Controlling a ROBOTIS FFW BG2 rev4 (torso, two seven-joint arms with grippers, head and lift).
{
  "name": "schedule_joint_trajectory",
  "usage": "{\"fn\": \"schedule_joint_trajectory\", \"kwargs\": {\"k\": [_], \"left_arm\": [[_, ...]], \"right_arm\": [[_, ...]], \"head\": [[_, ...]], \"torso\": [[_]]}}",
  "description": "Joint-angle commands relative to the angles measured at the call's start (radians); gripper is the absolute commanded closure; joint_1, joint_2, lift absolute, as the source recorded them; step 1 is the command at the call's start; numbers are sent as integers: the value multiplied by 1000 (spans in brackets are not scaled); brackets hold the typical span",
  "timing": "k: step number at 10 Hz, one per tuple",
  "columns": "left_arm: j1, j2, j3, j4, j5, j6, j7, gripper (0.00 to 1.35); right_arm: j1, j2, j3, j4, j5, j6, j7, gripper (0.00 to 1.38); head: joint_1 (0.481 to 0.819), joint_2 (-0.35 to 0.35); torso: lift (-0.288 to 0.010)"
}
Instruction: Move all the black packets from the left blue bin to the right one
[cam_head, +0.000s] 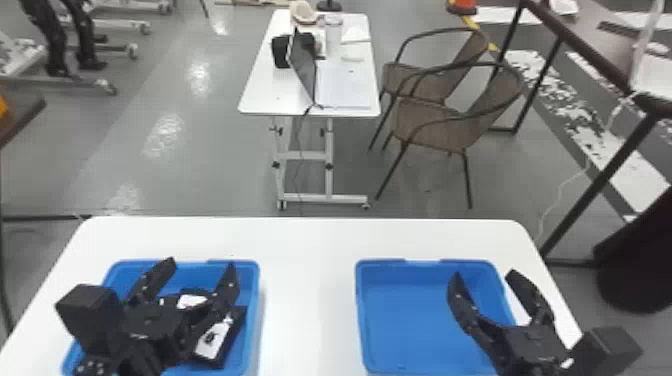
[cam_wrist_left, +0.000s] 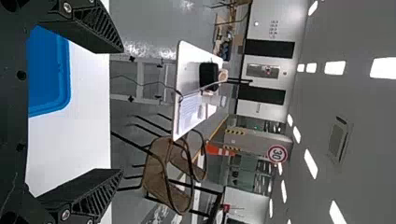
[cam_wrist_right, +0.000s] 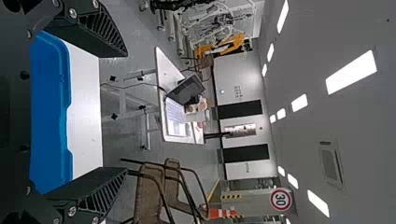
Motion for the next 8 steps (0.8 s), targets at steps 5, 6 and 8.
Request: {"fn": "schedule_joint_trajectory", "kwargs": {"k": [5,6,8], "left_arm": [[-27,-10,84,0,61,279,1,110],[-50,-7,101,0,64,363,0,110],[-84,-8,129,0,46,492,0,110]], "right_arm": [[-1,2,0,0,-3,10,0,145],[-4,2,0,0,-5,10,0,145],[-7,2,5,3,-9,12,0,145]], "head": [[695,-31],[695,-20],[695,-2]], "torso": [[0],[0],[0]]}}
